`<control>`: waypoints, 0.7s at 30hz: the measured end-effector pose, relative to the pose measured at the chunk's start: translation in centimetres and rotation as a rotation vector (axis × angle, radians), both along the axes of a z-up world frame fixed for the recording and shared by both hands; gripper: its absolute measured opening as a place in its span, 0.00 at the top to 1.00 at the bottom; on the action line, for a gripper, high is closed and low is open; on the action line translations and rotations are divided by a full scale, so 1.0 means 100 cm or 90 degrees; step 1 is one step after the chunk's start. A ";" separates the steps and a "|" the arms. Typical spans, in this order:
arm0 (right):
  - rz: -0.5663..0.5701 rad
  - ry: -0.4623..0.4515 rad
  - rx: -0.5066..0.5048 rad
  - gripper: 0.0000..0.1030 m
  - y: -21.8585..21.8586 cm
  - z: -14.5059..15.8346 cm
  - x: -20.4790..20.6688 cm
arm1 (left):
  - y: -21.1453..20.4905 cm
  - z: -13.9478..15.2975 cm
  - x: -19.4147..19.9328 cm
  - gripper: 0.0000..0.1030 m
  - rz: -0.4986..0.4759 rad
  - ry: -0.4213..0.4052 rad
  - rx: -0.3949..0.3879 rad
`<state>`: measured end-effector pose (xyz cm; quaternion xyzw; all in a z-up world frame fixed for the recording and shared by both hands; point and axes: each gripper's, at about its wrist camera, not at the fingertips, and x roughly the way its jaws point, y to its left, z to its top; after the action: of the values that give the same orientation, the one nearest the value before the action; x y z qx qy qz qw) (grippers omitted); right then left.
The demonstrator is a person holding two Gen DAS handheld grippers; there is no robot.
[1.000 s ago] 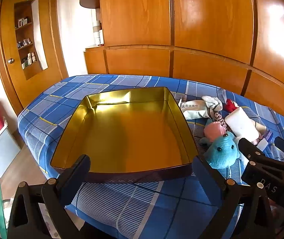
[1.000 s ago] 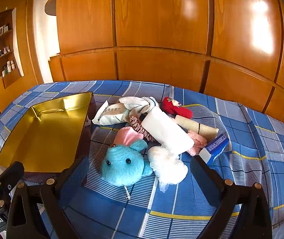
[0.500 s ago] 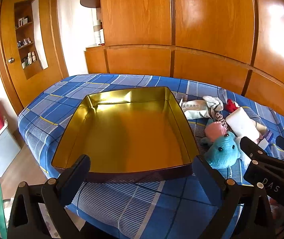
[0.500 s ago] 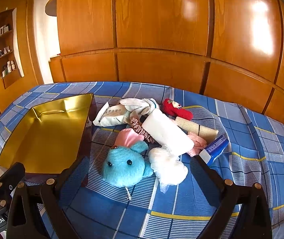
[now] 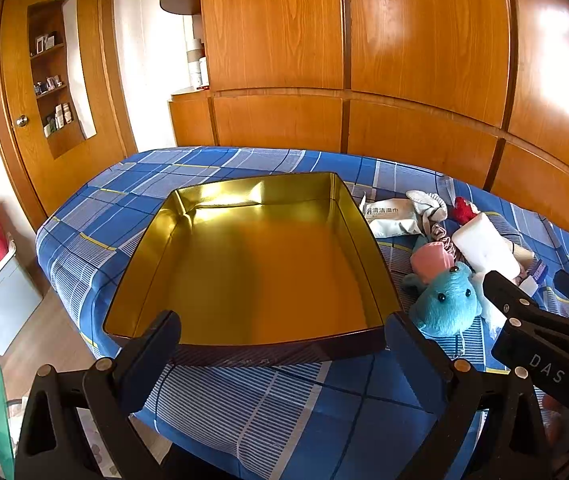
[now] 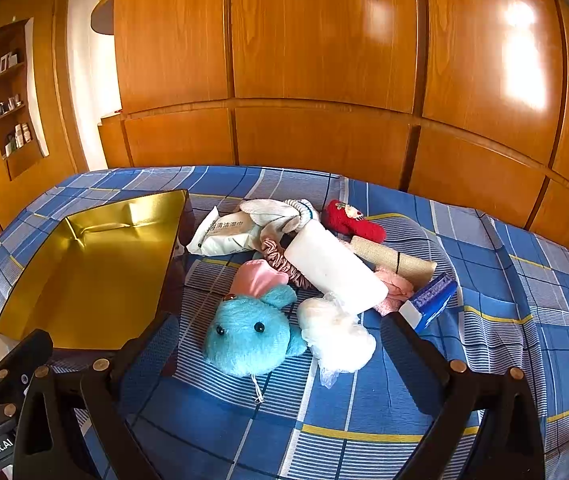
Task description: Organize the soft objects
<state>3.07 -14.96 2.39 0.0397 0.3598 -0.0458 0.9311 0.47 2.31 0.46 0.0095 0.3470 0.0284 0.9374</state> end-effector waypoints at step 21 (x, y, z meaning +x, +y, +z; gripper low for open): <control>-0.012 -0.011 -0.007 0.00 -0.011 0.008 -0.001 | -0.004 -0.002 0.000 0.01 -0.006 0.006 0.001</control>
<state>3.02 -16.10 3.24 0.0387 0.3508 -0.0563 0.9339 0.51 1.86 0.30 0.0125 0.3511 0.0240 0.9360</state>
